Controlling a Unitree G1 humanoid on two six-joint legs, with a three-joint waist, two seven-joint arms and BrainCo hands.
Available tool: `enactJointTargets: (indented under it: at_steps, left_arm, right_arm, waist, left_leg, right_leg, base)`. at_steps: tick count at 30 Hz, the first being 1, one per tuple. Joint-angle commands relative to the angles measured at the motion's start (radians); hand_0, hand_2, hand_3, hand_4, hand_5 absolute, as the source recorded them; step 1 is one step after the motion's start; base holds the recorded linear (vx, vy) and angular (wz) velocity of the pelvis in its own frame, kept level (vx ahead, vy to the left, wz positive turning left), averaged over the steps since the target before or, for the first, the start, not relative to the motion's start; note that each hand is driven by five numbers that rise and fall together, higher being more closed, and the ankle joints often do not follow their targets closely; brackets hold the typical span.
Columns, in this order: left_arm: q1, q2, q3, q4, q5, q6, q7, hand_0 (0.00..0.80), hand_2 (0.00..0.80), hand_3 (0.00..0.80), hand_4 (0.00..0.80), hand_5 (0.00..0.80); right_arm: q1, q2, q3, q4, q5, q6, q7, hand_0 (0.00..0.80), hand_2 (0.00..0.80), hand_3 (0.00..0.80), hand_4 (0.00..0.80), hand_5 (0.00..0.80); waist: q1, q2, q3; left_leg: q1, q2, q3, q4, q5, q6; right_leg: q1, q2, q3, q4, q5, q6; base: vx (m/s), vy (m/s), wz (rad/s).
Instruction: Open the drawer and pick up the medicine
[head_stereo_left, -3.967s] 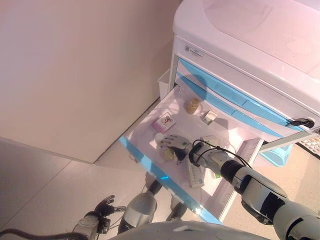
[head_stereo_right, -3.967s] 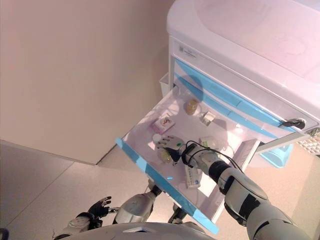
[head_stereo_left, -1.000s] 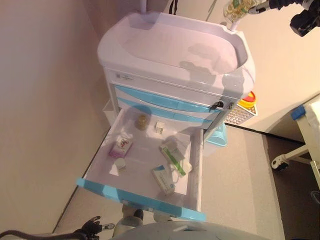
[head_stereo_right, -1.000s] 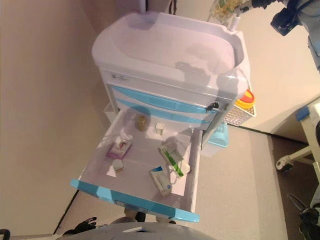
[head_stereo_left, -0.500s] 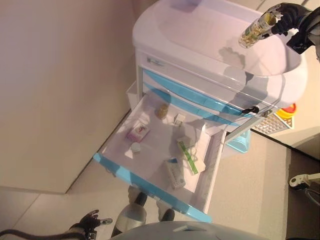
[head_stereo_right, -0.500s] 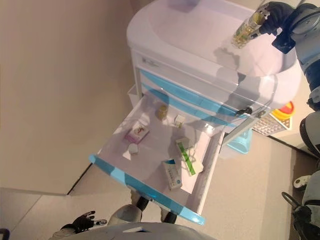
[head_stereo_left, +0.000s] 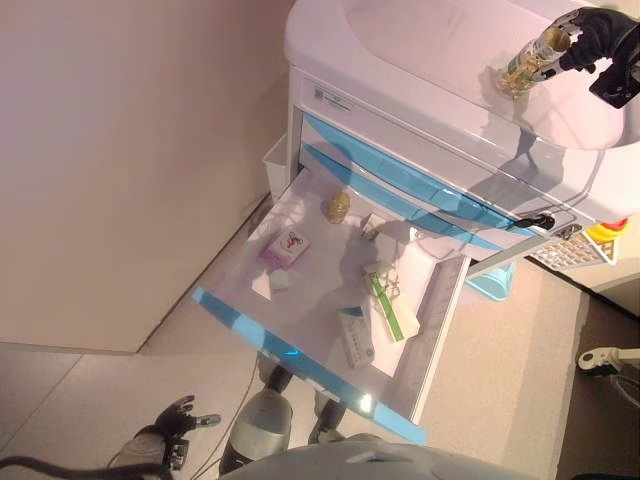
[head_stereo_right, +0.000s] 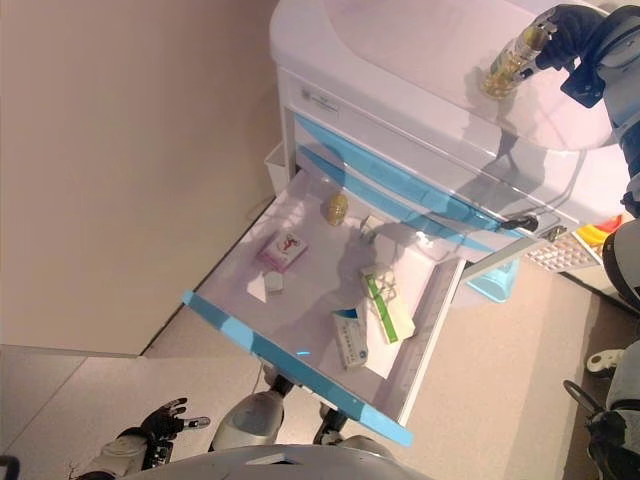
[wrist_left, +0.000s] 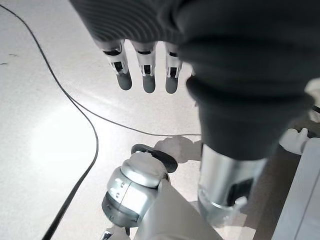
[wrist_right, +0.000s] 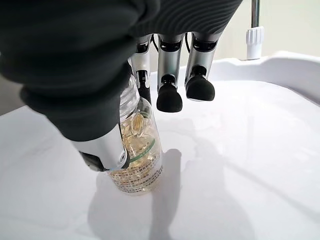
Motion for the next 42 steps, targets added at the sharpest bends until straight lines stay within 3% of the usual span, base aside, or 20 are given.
enactJointTargets:
  at_steps: [1, 2, 3, 4, 23, 32, 39, 42]
  left_arm:
    - [0.013, 0.044, -0.013, -0.009, -0.027, -0.015, -0.002, 0.000, 0.000, 0.000, 0.000, 0.000]
    - [0.012, 0.045, -0.016, -0.010, -0.032, -0.015, -0.001, 0.000, 0.000, 0.000, 0.000, 0.000]
    - [0.010, 0.044, -0.016, -0.011, -0.033, -0.013, 0.000, 0.000, 0.000, 0.000, 0.000, 0.000]
    - [0.010, 0.044, -0.017, -0.016, -0.033, -0.010, 0.000, 0.000, 0.000, 0.000, 0.000, 0.000]
    - [0.020, 0.048, -0.017, 0.000, -0.015, -0.014, -0.005, 0.000, 0.000, 0.000, 0.000, 0.000]
    - [0.019, 0.042, -0.015, 0.016, -0.002, -0.018, -0.009, 0.000, 0.000, 0.000, 0.000, 0.000]
    - [0.020, 0.039, -0.034, 0.039, 0.021, -0.016, -0.022, 0.000, 0.000, 0.000, 0.000, 0.000]
    - [0.027, 0.024, -0.046, 0.055, 0.036, -0.020, -0.023, 0.000, 0.000, 0.000, 0.000, 0.000]
  right_arm:
    - [-0.073, -0.036, 0.044, 0.000, -0.022, -0.021, 0.011, 0.800, 0.800, 0.800, 0.800, 0.800]
    - [-0.074, -0.033, 0.044, 0.001, -0.027, -0.026, 0.015, 0.605, 0.605, 0.605, 0.605, 0.605]
    - [-0.073, -0.031, 0.043, 0.003, -0.032, -0.030, 0.010, 0.185, 0.185, 0.185, 0.185, 0.185]
    - [-0.072, -0.030, 0.043, 0.004, -0.034, -0.028, 0.002, 0.000, 0.000, 0.000, 0.000, 0.000]
    - [-0.116, -0.048, 0.044, 0.032, 0.012, -0.024, -0.036, 0.000, 0.000, 0.000, 0.000, 0.000]
    - [-0.139, -0.074, 0.059, 0.034, -0.022, -0.027, -0.047, 0.000, 0.000, 0.000, 0.000, 0.000]
    - [-0.194, -0.123, 0.085, 0.043, -0.003, -0.055, -0.188, 0.000, 0.000, 0.000, 0.000, 0.000]
    - [-0.200, -0.172, 0.051, -0.002, 0.073, -0.083, -0.373, 0.000, 0.000, 0.000, 0.000, 0.000]
  waist:
    - [0.006, -0.023, 0.015]
    - [0.003, -0.022, 0.015]
    - [0.002, -0.021, 0.015]
    - [0.002, -0.020, 0.015]
    - [-0.014, -0.023, -0.007]
    - [-0.044, -0.019, -0.039]
    - [-0.078, -0.007, -0.069]
    - [-0.101, 0.004, -0.082]
  left_leg:
    - [0.012, -0.041, 0.026, -0.004, -0.083, 0.008]
    - [0.015, -0.041, 0.028, -0.003, -0.083, 0.008]
    - [0.016, -0.041, 0.029, -0.003, -0.084, 0.009]
    - [0.017, -0.040, 0.030, -0.003, -0.084, 0.009]
    - [0.040, -0.033, 0.052, -0.007, -0.087, 0.005]
    - [0.061, -0.030, 0.086, -0.010, -0.097, 0.007]
    - [0.085, -0.035, 0.128, 0.002, -0.118, 0.017]
    - [0.100, -0.040, 0.147, 0.014, -0.133, 0.024]
  right_leg:
    - [0.010, 0.004, 0.008, 0.092, -0.046, 0.027]
    - [0.010, 0.004, 0.010, 0.094, -0.045, 0.027]
    - [0.010, 0.004, 0.011, 0.095, -0.045, 0.027]
    - [0.010, 0.004, 0.012, 0.096, -0.045, 0.028]
    - [0.022, 0.004, 0.026, 0.096, -0.039, 0.035]
    - [0.030, 0.002, 0.056, 0.087, -0.031, 0.044]
    - [0.034, -0.004, 0.094, 0.087, -0.024, 0.054]
    - [0.039, -0.008, 0.119, 0.085, -0.020, 0.058]
  base:
    - [0.000, 0.000, 0.00]
    - [0.000, 0.000, 0.00]
    - [0.000, 0.000, 0.00]
    - [0.000, 0.000, 0.00]
    - [-0.002, -0.002, -0.01]
    - [-0.031, 0.009, -0.08]
    - [-0.057, 0.018, -0.22]
    - [-0.041, 0.032, -0.29]
